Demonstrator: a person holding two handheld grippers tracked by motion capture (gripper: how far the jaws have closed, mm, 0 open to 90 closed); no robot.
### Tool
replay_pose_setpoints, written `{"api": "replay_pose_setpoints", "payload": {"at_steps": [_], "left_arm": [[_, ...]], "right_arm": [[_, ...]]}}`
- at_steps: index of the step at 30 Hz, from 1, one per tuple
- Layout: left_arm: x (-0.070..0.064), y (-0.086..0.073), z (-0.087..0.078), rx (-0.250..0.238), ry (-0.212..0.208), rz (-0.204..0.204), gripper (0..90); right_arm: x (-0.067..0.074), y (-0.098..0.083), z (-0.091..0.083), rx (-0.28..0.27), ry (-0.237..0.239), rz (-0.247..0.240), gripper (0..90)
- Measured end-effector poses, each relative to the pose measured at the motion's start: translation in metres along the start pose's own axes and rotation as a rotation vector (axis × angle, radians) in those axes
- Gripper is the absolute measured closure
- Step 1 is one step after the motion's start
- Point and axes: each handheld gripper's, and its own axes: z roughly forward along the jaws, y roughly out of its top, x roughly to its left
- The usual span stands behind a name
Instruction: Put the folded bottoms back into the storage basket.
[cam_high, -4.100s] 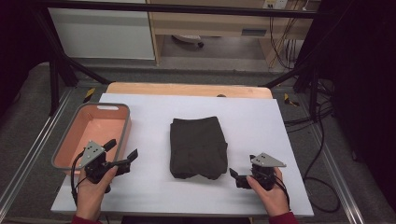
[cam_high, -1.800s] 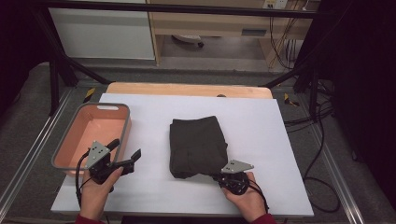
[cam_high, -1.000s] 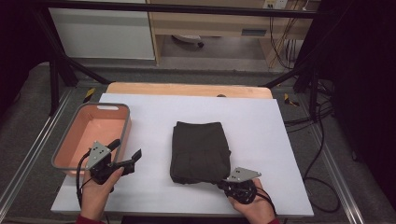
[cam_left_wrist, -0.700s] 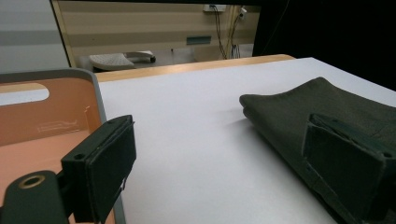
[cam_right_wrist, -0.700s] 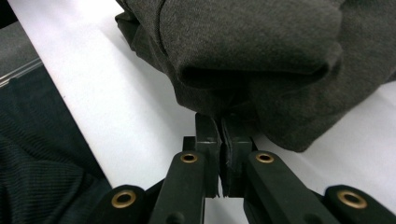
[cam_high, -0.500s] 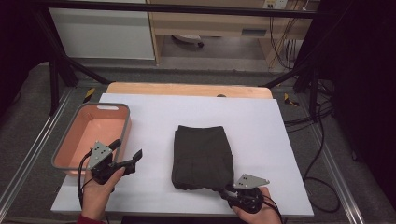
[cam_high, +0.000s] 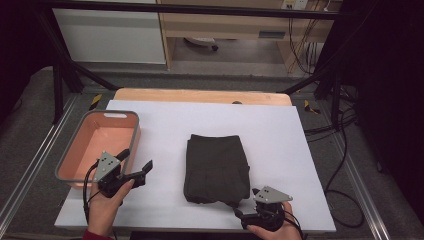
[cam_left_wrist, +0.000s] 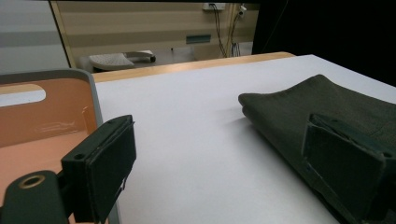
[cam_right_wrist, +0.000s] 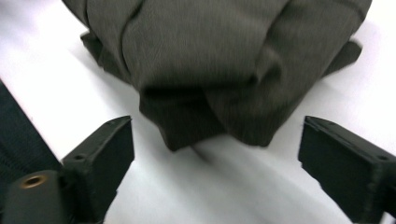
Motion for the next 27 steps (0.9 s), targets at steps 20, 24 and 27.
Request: {"api": "replay_pose_setpoints", "payload": {"at_steps": [20, 24, 27], "left_arm": [[-0.004, 0.000, 0.001, 0.011, -0.004, 0.020, 9.9], [-0.004, 0.000, 0.001, 0.011, -0.005, 0.021, 10.0], [-0.005, -0.001, 0.002, 0.012, -0.011, 0.019, 9.9]], "right_arm": [[0.015, 0.013, 0.038, 0.034, -0.021, -0.131, 13.6], [0.018, 0.010, 0.043, 0.046, -0.064, -0.172, 18.6], [0.018, 0.009, 0.044, 0.046, -0.081, -0.194, 25.5]]}}
